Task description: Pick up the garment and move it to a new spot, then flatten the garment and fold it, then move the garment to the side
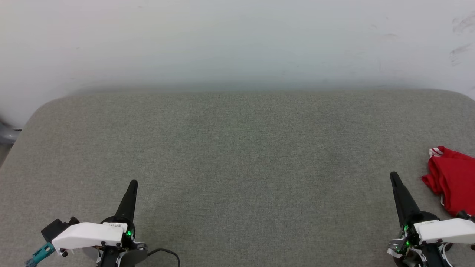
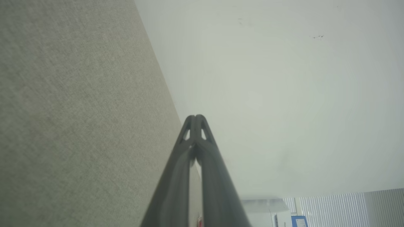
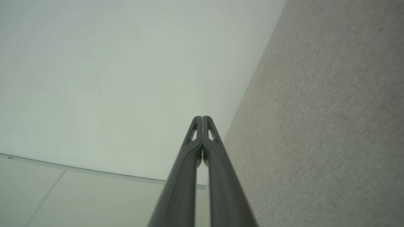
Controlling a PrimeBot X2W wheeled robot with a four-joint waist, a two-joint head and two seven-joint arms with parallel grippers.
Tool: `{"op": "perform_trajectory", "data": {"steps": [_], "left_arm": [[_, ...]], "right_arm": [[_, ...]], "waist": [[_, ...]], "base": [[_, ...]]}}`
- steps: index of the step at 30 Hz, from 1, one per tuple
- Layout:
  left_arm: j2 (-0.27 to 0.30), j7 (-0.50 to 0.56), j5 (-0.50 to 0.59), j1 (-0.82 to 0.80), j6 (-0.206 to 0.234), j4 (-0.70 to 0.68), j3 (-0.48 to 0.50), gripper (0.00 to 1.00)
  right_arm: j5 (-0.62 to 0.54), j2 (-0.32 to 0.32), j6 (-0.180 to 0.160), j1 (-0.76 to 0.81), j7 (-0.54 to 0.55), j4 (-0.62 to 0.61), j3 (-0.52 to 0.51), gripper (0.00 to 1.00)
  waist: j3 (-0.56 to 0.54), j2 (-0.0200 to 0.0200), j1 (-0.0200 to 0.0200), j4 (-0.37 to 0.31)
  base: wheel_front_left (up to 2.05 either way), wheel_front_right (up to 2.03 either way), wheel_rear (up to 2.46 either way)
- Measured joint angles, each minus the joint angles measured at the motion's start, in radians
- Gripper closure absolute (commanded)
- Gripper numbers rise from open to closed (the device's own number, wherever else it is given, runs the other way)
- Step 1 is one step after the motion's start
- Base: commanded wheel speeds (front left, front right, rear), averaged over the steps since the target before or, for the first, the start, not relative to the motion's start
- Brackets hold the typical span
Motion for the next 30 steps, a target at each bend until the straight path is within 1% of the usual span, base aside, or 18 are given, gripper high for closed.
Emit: {"op": "perform_trajectory", "data": {"steps": [21,30], "left_arm": [[-0.021,0.039,-0.136,-0.016,-0.020,0.012,0.039,1.00],[-0.028,0.053,-0.176,-0.021,-0.028,0.016,0.049,1.00]], "right_arm": [[0.153,0.000,0.000,-0.028,0.012,0.038,-0.004,1.00],[0.198,0.001,0.000,-0.039,0.016,0.050,-0.006,1.00]], "waist": [[0.002,0.0000,0.0000,-0.004],[0.003,0.0000,0.0000,-0.005]], "base": [[0.00,0.00,0.00],[0.00,0.00,0.00]]}}
